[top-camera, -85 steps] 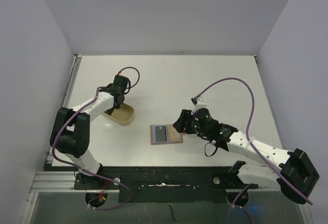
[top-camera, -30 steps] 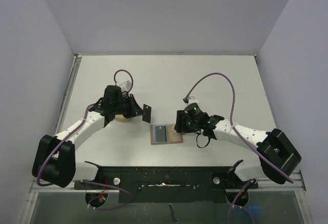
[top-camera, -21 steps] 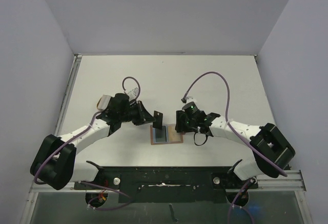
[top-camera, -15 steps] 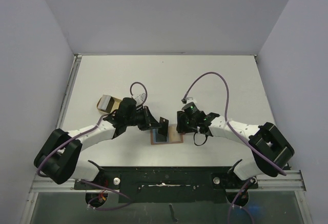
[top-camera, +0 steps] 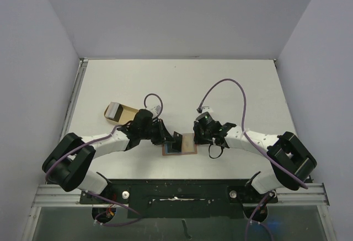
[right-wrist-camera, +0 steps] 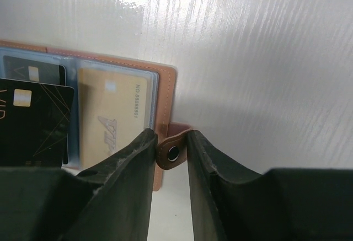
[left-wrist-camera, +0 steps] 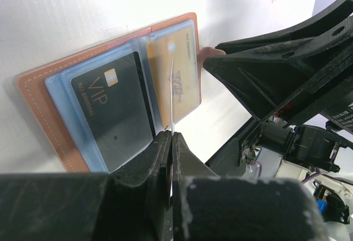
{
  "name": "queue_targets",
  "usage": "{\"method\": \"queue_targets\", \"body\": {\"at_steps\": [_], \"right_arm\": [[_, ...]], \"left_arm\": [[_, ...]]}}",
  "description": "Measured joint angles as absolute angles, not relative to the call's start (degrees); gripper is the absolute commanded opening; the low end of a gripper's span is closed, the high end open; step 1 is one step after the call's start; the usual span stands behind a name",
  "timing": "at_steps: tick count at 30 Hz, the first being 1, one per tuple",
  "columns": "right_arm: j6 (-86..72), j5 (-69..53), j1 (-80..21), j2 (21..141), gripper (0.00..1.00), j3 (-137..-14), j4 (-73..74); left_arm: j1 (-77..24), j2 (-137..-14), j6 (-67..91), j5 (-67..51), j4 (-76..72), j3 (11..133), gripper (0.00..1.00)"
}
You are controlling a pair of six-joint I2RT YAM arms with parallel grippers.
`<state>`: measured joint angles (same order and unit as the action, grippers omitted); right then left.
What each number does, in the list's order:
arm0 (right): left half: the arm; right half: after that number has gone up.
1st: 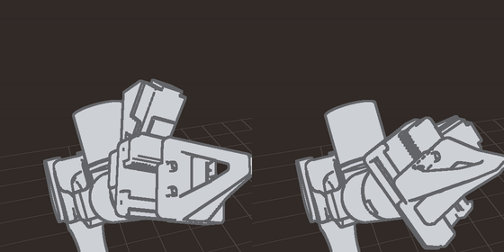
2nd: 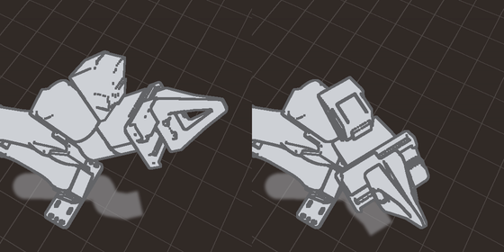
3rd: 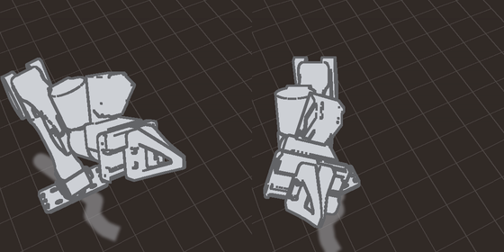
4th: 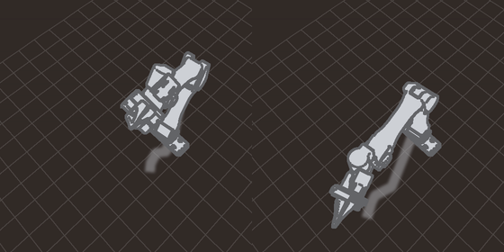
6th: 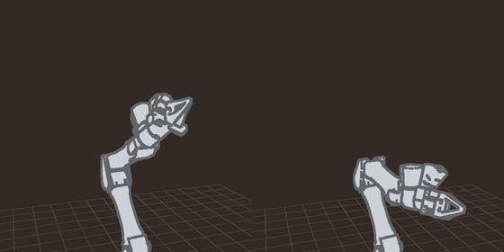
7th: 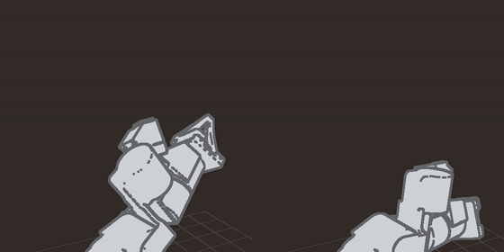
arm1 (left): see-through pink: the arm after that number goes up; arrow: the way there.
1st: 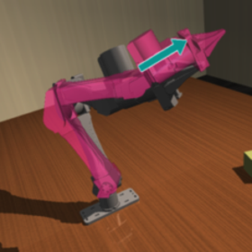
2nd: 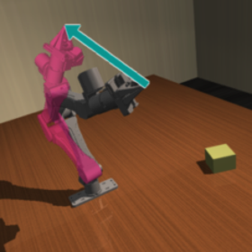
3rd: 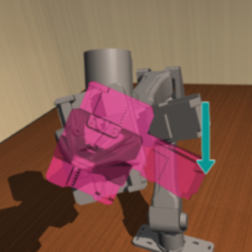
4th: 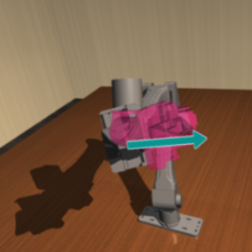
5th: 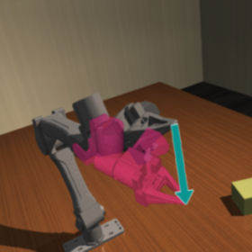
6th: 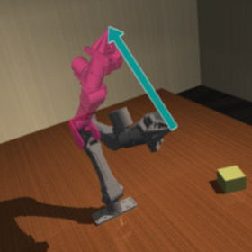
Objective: Put the credit cards into the card holder
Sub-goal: Insert the credit card into the card holder.
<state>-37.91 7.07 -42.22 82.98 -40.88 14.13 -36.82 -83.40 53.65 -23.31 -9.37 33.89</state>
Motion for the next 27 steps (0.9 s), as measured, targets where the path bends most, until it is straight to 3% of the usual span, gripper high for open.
{"method": "queue_targets", "body": {"at_steps": [7, 27], "right_arm": [[-38.1, 8.1, -42.6, 82.7, 0.23, -40.0, 14.0], [-39.8, 8.2, -43.7, 81.8, 0.22, -37.6, 13.8]], "left_arm": [[-37.5, -83.4, 53.7, -20.9, -8.8, 33.7, 0.00], [-39.0, -85.7, 55.9, -19.0, -10.7, 32.0, 0.00]]}}
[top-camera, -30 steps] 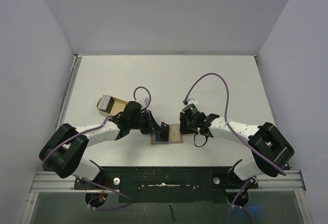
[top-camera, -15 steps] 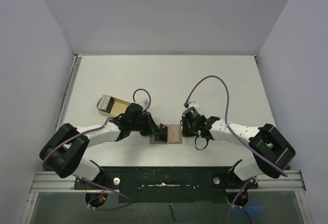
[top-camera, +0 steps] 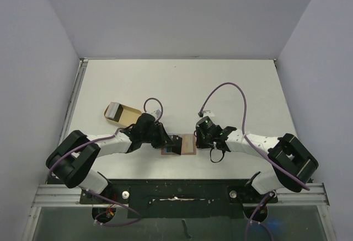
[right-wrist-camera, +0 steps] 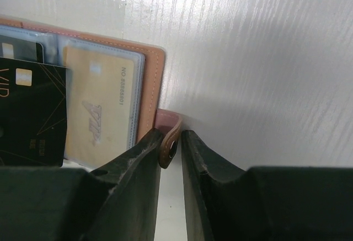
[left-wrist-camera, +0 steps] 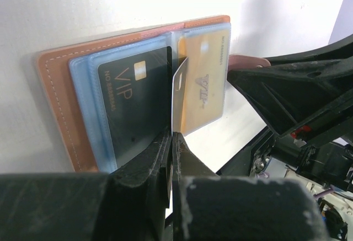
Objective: Put the credit cards into the card holder
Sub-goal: Insert the credit card into the card holder.
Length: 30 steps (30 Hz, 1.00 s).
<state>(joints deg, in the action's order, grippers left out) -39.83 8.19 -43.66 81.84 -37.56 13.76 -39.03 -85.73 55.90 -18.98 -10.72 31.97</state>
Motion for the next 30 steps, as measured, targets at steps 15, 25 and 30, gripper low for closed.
{"method": "queue_targets", "body": {"at_steps": [15, 25, 30], "right_arm": [[-41.5, 8.4, -45.1, 80.7, 0.16, -35.9, 12.3], [-42.5, 9.0, -45.8, 80.1, 0.11, -35.1, 11.7], [-42.7, 9.3, -46.0, 80.1, 0.11, -35.1, 11.6]], "left_arm": [[-39.8, -86.2, 58.6, -16.8, -14.3, 30.4, 0.00], [-40.2, -86.9, 58.9, -15.0, -15.8, 30.2, 0.00], [-40.2, -87.4, 58.9, -14.7, -16.6, 30.2, 0.00]]}}
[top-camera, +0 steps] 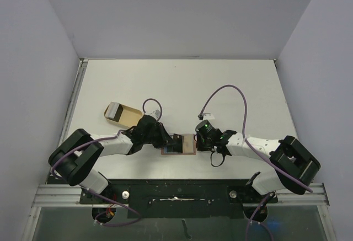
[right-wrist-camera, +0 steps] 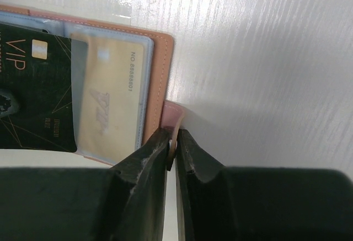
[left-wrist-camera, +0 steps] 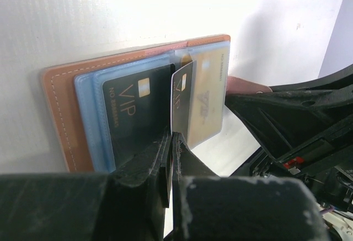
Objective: Put the credit cards into the card holder
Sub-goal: Insert the credit card into the card holder.
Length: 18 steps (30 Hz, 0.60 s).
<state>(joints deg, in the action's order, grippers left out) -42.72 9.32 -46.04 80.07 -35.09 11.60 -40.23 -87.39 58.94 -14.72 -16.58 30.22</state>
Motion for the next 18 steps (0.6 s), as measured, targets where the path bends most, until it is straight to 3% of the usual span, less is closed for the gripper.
{"method": "queue_targets", "body": {"at_steps": [18], "right_arm": [[-43.2, 10.7, -47.0, 80.1, 0.10, -35.1, 11.6]], "left_arm": [[-41.1, -88.0, 59.1, -12.6, -18.1, 29.8, 0.00]]}}
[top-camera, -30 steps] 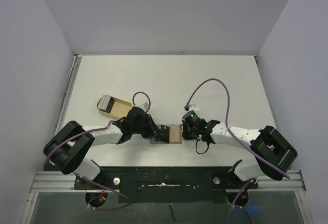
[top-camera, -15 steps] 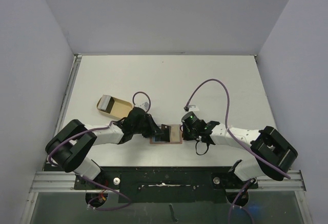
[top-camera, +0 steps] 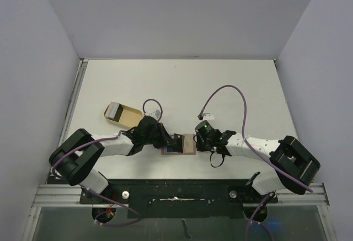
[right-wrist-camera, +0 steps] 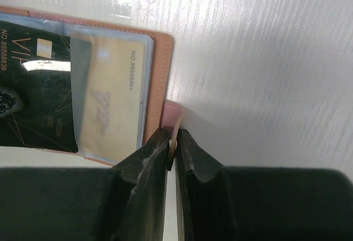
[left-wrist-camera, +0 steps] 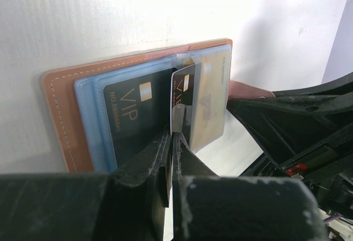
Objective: Put the credit cards into the card holder
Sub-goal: Insert the credit card into the card holder.
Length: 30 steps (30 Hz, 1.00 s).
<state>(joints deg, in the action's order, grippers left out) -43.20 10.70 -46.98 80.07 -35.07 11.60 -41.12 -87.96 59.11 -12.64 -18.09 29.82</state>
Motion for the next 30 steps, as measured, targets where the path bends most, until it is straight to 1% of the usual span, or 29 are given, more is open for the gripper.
{"method": "queue_targets", "body": {"at_steps": [23, 30], "right_arm": [[-44.4, 11.6, -48.2, 80.1, 0.10, -35.0, 11.6], [-44.9, 11.6, -48.2, 80.1, 0.09, -35.0, 11.6]], "left_arm": [[-41.7, -85.1, 56.2, -10.9, -15.6, 29.8, 0.00], [-41.6, -85.6, 57.1, -11.0, -18.8, 28.2, 0.00]]}}
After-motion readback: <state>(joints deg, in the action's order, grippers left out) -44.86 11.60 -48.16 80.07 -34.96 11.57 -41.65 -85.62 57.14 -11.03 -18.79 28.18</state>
